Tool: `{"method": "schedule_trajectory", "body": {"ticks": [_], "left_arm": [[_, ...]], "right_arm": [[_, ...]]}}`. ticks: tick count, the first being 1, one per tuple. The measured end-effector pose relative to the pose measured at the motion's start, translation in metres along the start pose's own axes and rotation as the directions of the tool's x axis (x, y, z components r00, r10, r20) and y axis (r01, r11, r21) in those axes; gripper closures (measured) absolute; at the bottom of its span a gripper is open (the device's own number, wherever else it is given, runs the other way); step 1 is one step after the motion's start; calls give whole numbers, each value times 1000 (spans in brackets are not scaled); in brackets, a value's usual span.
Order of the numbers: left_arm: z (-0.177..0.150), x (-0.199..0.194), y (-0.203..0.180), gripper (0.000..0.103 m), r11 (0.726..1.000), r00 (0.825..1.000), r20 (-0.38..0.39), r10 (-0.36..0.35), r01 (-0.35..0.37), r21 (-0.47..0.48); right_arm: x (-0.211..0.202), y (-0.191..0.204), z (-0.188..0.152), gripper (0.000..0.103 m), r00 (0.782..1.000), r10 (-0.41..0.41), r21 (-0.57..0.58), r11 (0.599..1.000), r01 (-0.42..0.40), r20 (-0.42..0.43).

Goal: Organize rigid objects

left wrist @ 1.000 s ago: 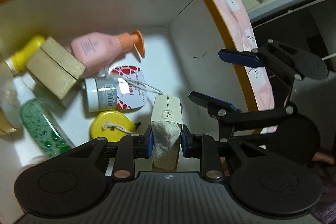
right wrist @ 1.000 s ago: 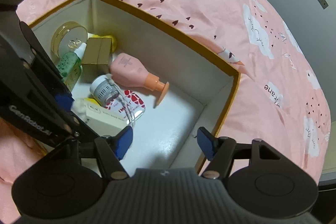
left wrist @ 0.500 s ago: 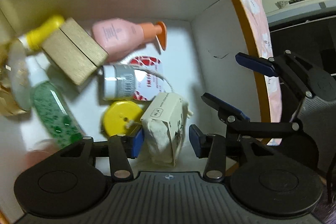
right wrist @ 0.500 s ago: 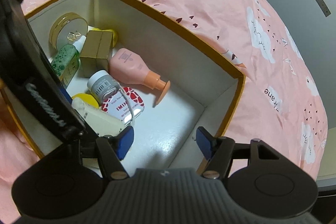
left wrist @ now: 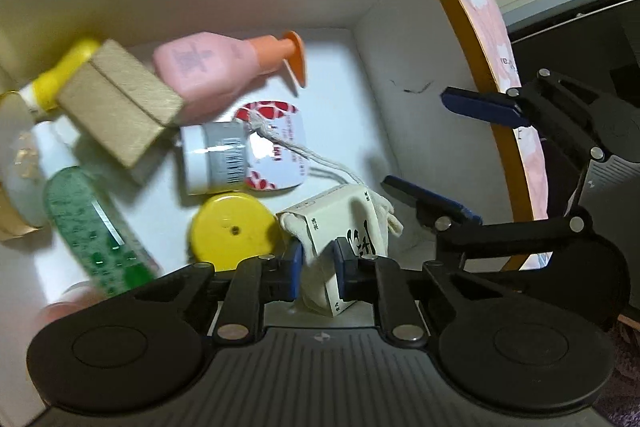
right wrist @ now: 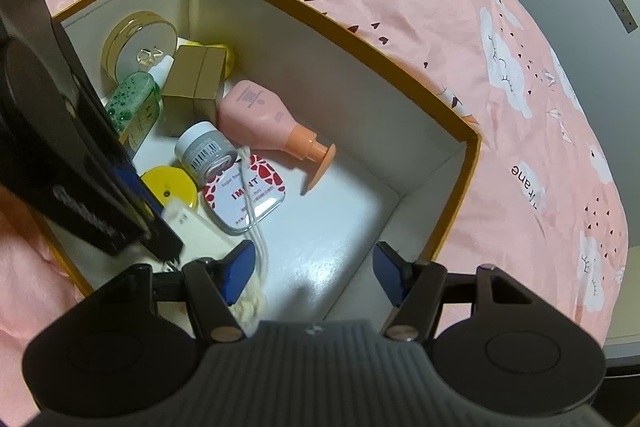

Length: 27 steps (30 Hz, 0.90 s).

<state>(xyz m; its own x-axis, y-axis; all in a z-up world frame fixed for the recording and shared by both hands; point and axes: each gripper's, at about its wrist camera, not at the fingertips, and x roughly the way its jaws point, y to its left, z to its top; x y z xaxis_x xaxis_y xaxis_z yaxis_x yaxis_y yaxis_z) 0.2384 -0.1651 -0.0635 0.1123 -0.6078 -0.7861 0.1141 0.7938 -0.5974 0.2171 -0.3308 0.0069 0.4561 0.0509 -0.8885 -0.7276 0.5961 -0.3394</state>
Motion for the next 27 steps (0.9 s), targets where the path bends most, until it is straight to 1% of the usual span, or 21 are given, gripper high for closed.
{"method": "schedule_trajectory", "body": {"ticks": [5,8,10,13,15,17,18,24,27], "left_arm": [[-2,1,-2,85,999,999,-6,32,-32,22],[-4,-10,-6,82,998,999,8,35,-35,44],[-6,-20,-13,81,996,999,35,39,-41,76],[-12,-36,-23,81,990,994,82,66,-76,123],[-16,-44,-27,81,988,992,105,67,-81,134],[-20,-54,-31,81,986,989,129,65,-84,146],[-22,-57,-33,81,984,987,143,67,-89,153],[-38,-85,-43,81,976,969,236,72,-117,183],[-49,-103,-49,81,966,952,296,79,-146,213]], "right_arm": [[1,2,-2,38,1000,-3,-13,1000,3,-6],[-1,1,-1,39,1000,0,-3,1000,0,-7],[-3,2,-1,38,1000,-5,1,1000,5,-8],[-9,4,-1,38,1000,-15,7,1000,15,-4],[-16,5,-1,38,1000,-20,9,1000,20,3],[-24,8,-1,36,1000,-27,6,1000,27,10],[-29,10,-1,34,999,-31,1,1000,31,16],[-60,23,1,34,997,-66,-22,997,67,51],[-76,31,2,33,993,-90,-32,995,93,70]]}}
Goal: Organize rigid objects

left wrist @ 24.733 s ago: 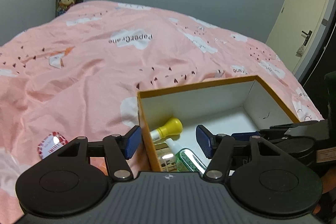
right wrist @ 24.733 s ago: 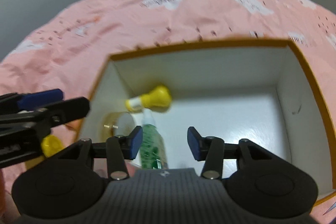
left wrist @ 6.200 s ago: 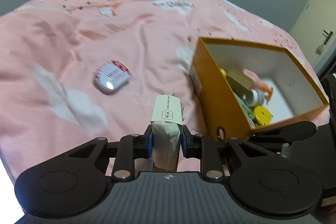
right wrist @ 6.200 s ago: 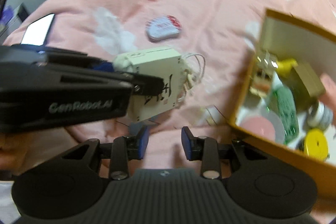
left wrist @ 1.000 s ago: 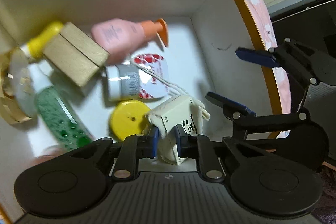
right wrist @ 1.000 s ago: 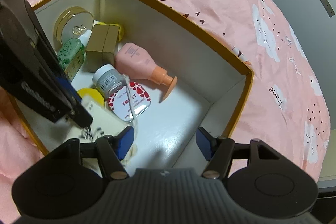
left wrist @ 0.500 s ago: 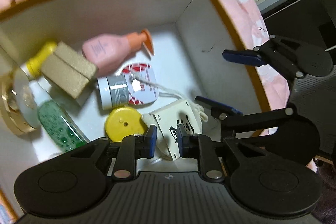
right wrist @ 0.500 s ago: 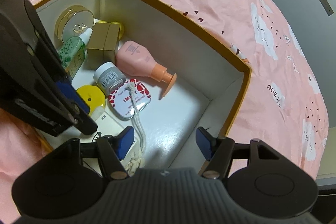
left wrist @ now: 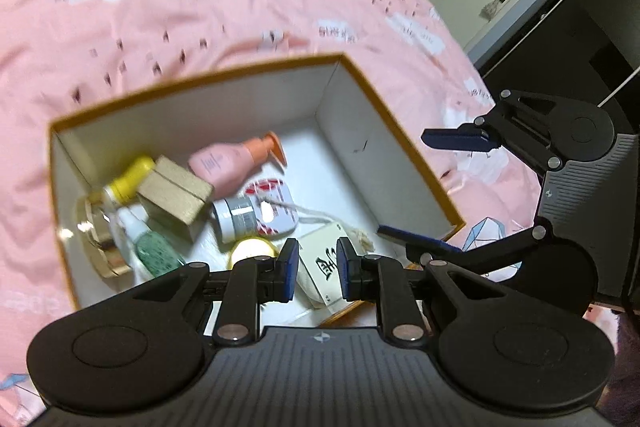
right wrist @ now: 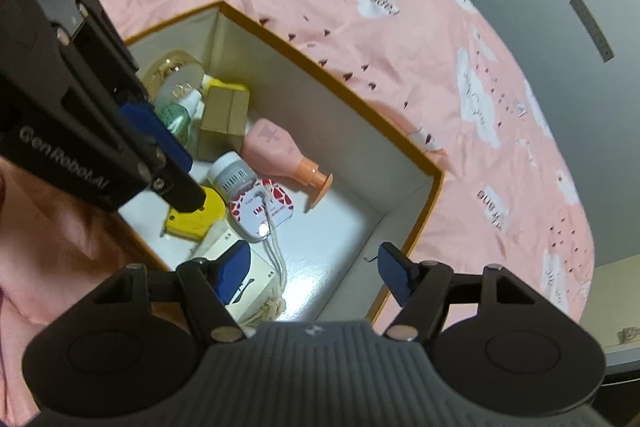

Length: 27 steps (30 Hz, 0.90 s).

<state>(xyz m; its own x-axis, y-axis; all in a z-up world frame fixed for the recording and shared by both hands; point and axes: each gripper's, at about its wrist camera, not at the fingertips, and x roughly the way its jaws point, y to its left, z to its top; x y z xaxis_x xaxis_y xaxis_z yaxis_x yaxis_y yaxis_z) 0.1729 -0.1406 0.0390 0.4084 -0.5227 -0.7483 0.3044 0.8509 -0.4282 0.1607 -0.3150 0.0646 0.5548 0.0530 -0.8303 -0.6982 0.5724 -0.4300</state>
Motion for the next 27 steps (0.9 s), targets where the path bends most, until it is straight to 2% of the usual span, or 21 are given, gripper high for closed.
{"method": "schedule_trajectory", "body": {"ticks": [5,7,9,11,14,15,17,18,20,21,22,23,24,27], "left_arm": [[-13,-36,-6,81,998,989,144,38,-46,50],[-21,-51,-9,81,994,973,220,62,-80,74],[-33,-66,-12,81,985,947,302,108,-143,99],[-46,-79,-13,81,966,910,377,175,-233,114],[-71,-92,-12,74,918,825,494,274,-377,120],[-78,-95,-12,73,907,804,516,295,-406,114],[-89,-103,-8,69,895,775,543,323,-437,91],[-93,-106,-7,63,887,761,554,337,-455,85],[-102,-112,-7,43,864,728,580,365,-497,80],[-106,-114,-7,26,853,713,591,378,-516,76],[-110,-117,-7,17,843,698,603,387,-532,76],[-116,-119,-8,12,830,685,612,396,-553,81],[-119,-120,-8,11,816,674,617,405,-572,89],[-130,-119,-3,0,765,634,624,457,-638,87]], "right_arm": [[-28,9,4,32,998,-36,16,999,35,57],[-38,13,5,25,995,-48,41,998,44,89],[-48,19,6,22,989,-67,84,995,56,135],[-57,24,7,22,980,-78,140,989,53,183],[-67,36,8,21,962,-69,243,970,2,266],[-70,42,8,21,955,-66,275,961,-17,288],[-71,54,7,21,944,-72,321,946,-37,321],[-70,60,7,21,941,-84,339,940,-34,328],[-67,71,7,21,936,-130,399,917,-13,328],[-65,76,5,21,932,-157,438,899,-2,327],[-64,80,3,19,928,-182,482,876,3,324],[-62,84,0,15,924,-203,530,848,0,324],[-61,87,-4,5,919,-222,584,812,-11,326],[-58,98,-17,3,908,-253,711,700,-67,334]]}}
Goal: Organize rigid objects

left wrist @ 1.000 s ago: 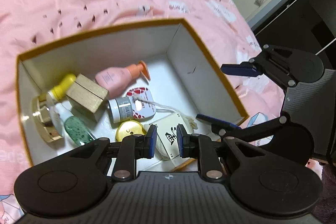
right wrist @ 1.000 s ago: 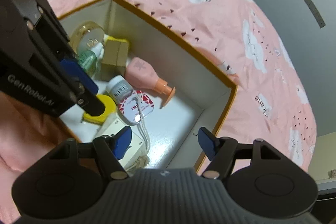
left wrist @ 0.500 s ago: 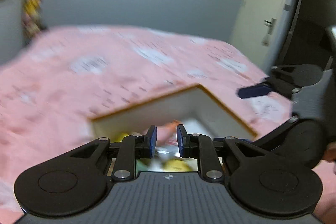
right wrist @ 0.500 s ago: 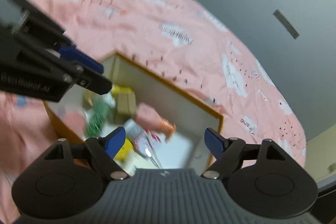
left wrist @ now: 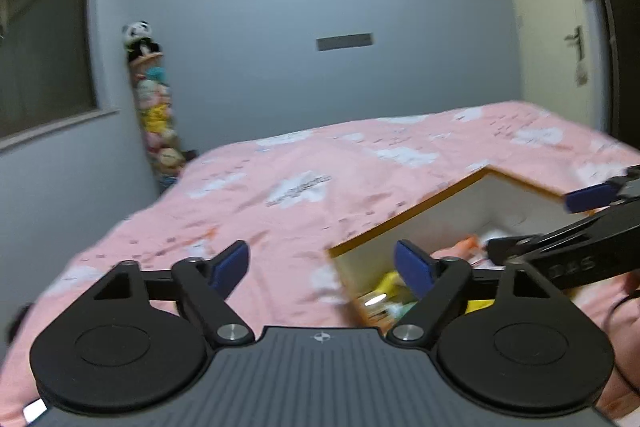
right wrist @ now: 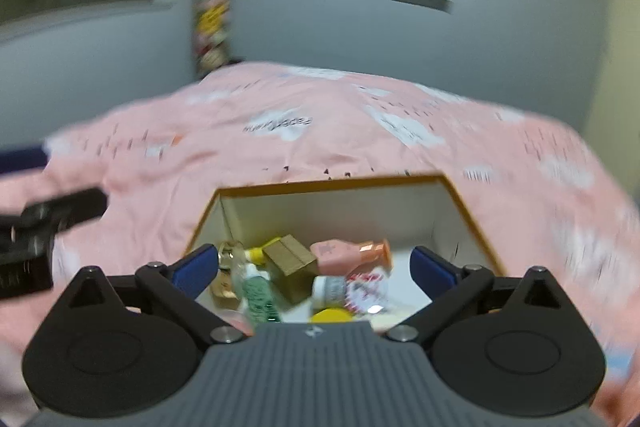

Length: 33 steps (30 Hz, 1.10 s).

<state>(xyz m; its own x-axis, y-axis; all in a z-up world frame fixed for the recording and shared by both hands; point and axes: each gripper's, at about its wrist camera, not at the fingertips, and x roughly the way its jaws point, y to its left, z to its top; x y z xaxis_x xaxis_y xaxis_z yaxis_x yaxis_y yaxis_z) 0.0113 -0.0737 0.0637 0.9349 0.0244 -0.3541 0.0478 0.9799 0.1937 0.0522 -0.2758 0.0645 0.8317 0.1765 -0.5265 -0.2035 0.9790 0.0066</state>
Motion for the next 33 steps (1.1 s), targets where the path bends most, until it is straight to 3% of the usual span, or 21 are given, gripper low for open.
{"method": "schedule_trajectory", "body": {"ticks": [2,5,9,12,15,23,33], "left_arm": [[-9,2,2,0,1000,1000,-10,-2,2,22],[-21,8,8,0,1000,998,-58,23,-22,20],[-44,21,22,0,995,990,-137,30,-44,-94],[-60,35,23,0,985,968,-250,-32,-12,-171],[-68,44,19,0,986,951,-306,-45,-6,-165],[-73,45,21,0,987,937,-345,-47,-11,-163],[-72,46,17,0,989,939,-342,-42,-8,-145]], "right_arm": [[0,7,-9,3,1000,-7,16,1000,7,0],[1,22,-18,3,999,-39,-53,998,39,3],[3,26,-21,3,999,-35,-61,998,35,-6],[11,27,-27,3,999,-25,-52,998,23,-43],[20,29,-33,3,996,-26,-40,999,22,-91],[26,32,-38,3,993,-18,-50,999,12,-120],[27,35,-39,3,992,-4,-60,998,-4,-124]]}}
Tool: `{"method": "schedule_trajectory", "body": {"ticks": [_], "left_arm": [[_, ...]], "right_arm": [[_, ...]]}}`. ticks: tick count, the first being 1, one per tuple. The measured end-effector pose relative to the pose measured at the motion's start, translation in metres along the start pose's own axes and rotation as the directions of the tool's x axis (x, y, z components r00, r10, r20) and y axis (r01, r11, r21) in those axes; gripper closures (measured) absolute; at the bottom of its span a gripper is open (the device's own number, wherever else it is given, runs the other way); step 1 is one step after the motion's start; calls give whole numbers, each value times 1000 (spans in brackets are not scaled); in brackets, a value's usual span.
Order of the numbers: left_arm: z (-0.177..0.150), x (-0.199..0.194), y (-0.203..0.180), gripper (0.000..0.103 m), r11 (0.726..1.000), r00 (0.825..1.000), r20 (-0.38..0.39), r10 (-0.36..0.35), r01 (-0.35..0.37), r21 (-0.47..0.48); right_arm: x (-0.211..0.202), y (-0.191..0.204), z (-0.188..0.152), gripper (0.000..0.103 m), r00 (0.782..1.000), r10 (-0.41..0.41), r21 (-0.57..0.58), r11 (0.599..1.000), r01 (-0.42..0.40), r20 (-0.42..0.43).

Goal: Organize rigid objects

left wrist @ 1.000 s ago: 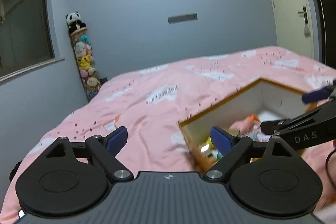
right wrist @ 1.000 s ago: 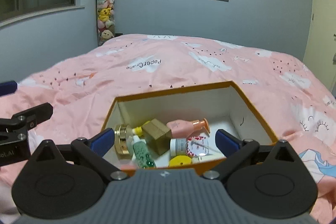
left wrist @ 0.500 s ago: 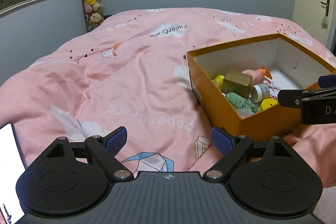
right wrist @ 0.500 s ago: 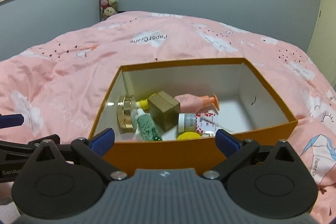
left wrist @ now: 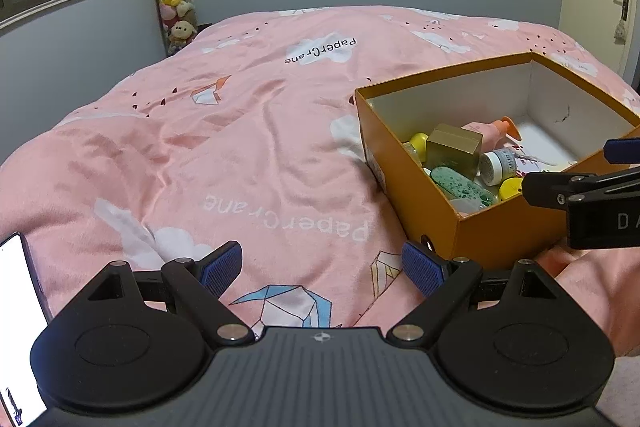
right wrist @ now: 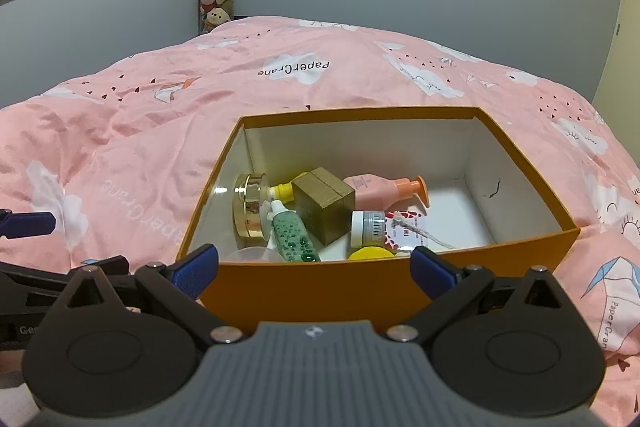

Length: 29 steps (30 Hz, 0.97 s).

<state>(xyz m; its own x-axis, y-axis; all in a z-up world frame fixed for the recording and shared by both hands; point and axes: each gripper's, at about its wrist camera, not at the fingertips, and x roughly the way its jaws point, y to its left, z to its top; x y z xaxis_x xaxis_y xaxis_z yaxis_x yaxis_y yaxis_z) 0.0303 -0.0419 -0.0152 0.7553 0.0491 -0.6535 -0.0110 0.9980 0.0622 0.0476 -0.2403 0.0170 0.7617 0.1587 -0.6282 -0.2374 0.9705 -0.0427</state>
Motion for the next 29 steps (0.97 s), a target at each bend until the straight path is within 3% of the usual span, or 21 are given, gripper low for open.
{"method": "schedule_trajectory", "body": {"ticks": [29], "left_arm": [[3,-3,1,0,1000,1000,11,7,-7,0]], "right_arm": [[-2,0,-1,3,1000,-11,15,1000,11,-8]]}}
